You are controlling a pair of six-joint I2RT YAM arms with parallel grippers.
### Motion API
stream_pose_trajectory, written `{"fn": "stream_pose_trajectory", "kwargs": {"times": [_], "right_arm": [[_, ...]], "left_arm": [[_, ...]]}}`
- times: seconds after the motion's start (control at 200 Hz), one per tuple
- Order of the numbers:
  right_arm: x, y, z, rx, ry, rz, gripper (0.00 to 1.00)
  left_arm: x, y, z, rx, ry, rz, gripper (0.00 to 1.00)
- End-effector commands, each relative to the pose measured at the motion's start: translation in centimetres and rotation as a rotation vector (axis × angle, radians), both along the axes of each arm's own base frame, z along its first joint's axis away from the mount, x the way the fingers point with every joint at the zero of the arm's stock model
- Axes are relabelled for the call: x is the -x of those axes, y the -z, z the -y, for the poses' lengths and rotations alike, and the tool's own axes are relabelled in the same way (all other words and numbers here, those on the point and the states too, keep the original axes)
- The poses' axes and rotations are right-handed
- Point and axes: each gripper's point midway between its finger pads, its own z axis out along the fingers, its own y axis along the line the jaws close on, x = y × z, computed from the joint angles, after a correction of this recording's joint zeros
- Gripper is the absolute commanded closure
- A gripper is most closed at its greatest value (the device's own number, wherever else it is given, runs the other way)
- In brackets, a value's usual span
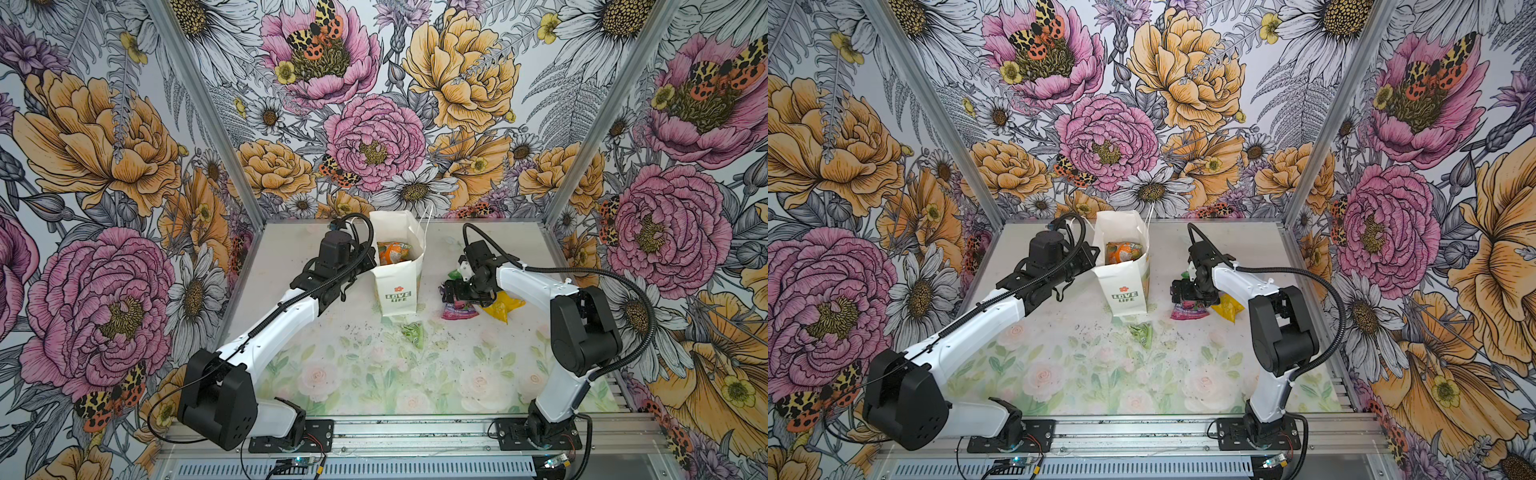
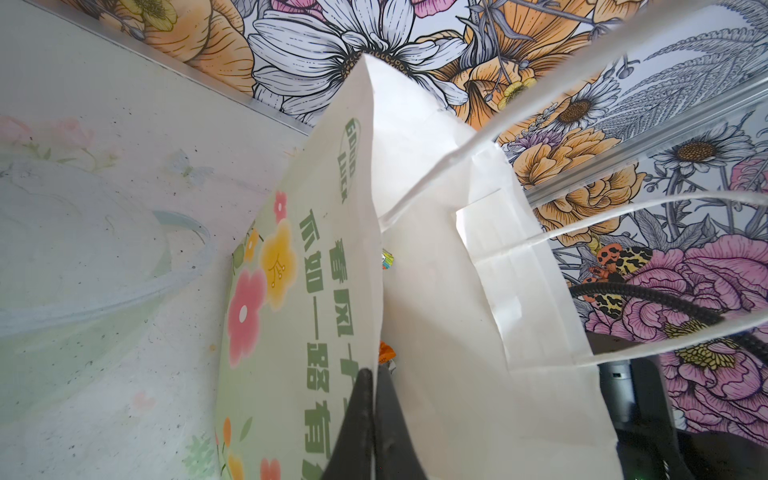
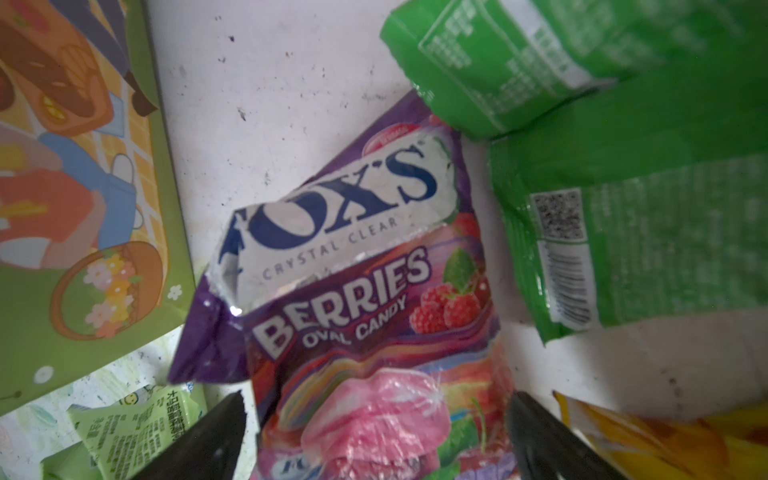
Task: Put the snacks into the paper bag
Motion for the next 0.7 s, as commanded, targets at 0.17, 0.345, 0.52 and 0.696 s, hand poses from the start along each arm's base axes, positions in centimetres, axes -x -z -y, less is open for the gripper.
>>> {"fn": "stream_pose_trajectory", "kwargs": {"times": [0.17, 0.345, 0.52, 0.696], "right_arm": [[-1.3, 0.6, 0.0, 0.008, 0.009, 0.017, 0.00], [-1.2, 1.4, 0.1, 0.012, 0.007, 0.000, 0.00], [-1.0, 2.3, 0.2, 0.022, 0.006, -0.016, 0.00], [-0.9, 3.1, 0.2, 0.023, 0.005, -0.031, 0.00]], "left_arm": [[-0.1, -0.8, -0.4, 0.005, -0.002, 0.026, 1.00], [-0.1, -0.7, -0.3, 0.005, 0.001, 0.025, 1.00], [-0.1, -0.7, -0.4, 0.006, 0.000, 0.024, 1.00], [0.0, -0.7, -0.4, 0.006, 0.000, 0.023, 1.00]]}}
